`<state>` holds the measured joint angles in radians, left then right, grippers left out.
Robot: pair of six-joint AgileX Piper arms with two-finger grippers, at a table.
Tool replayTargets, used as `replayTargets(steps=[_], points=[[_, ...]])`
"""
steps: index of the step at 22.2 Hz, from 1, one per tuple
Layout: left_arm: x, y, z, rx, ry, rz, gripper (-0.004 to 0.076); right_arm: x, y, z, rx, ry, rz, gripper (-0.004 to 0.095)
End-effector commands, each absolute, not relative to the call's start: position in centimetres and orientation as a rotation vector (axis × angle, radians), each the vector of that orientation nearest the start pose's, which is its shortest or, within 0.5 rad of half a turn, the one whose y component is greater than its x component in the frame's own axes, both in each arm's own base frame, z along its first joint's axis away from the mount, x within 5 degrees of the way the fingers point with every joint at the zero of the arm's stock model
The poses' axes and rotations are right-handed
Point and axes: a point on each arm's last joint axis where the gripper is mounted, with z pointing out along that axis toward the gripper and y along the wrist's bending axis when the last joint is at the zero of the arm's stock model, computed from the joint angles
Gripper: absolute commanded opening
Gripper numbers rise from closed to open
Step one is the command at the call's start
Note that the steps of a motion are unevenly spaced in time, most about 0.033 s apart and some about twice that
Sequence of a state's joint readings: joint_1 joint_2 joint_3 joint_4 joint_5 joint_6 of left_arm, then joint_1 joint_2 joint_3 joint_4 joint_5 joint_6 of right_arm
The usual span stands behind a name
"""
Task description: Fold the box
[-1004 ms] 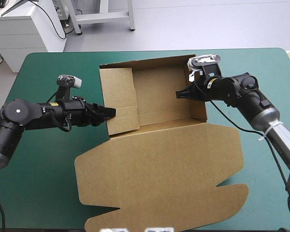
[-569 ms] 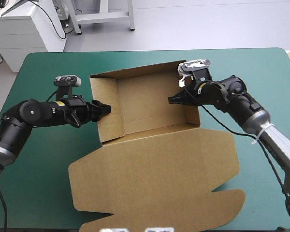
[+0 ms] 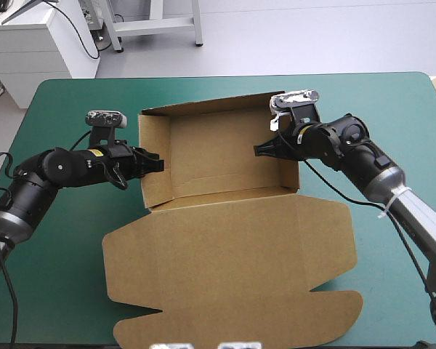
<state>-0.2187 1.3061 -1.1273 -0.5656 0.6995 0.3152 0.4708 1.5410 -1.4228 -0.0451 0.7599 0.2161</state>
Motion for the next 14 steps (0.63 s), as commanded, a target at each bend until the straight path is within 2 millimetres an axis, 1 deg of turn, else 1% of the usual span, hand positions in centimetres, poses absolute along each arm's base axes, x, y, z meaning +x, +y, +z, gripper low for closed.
replayTargets(steps=[1,4,6,8,9,11,14], points=[[26.3,-9.9,37.5,0.247,2.144,-0.672,-0.0008,29.8,15.9,38.2,-0.358,2.251,0.358,0.0001],[26.6,-9.7,37.0,0.198,2.187,-0.647,-0.0008,29.8,15.6,38.0,-0.372,2.272,0.315,0.0001],[27.6,-9.7,36.9,0.174,2.246,-0.611,-0.0008,29.7,15.2,37.8,-0.367,2.308,0.254,0.0001],[28.8,-9.7,37.3,0.225,2.316,-0.538,-0.0008,29.5,15.0,37.5,-0.376,2.348,0.226,0.0001],[29.5,-9.9,37.2,0.246,2.358,-0.526,-0.0008,29.5,15.0,37.1,-0.376,2.378,0.216,0.0001],[30.5,-10.1,37.4,0.23,2.394,-0.521,-0.0008,29.6,15.0,36.5,-0.364,2.417,0.203,0.0001],[31.8,-10.5,37.3,0.245,2.442,-0.521,-0.0008,30.3,15.4,34.9,-0.354,2.496,0.184,0.0001]])
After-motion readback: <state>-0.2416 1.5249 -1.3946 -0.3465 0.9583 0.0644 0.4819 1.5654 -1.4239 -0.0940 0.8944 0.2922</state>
